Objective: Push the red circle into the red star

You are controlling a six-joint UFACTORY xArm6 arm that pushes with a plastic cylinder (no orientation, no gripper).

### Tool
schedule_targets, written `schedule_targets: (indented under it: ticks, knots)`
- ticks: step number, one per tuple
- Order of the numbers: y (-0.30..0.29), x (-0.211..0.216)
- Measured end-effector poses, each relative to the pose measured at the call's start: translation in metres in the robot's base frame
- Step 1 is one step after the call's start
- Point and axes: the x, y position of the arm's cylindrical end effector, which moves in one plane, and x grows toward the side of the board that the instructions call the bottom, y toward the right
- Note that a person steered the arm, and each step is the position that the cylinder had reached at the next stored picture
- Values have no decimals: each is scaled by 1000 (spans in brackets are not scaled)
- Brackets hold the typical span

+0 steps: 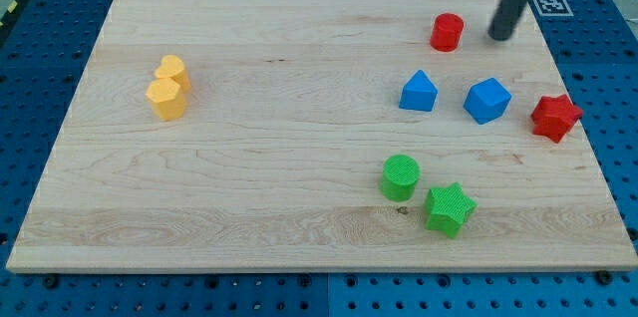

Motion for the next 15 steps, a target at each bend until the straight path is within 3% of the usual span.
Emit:
schedule_targets:
  ticks: [1, 2, 4, 5, 6, 7, 9, 10, 11, 12, 15]
  knots:
    - [-57, -27]
    - [-106, -26]
    - [-49, 35]
    - [-72, 27]
    - [-102, -16]
    - [-55, -17]
    - [30, 25]
    - [46, 28]
    - [5, -6]
    - [-48, -9]
    - [64, 68]
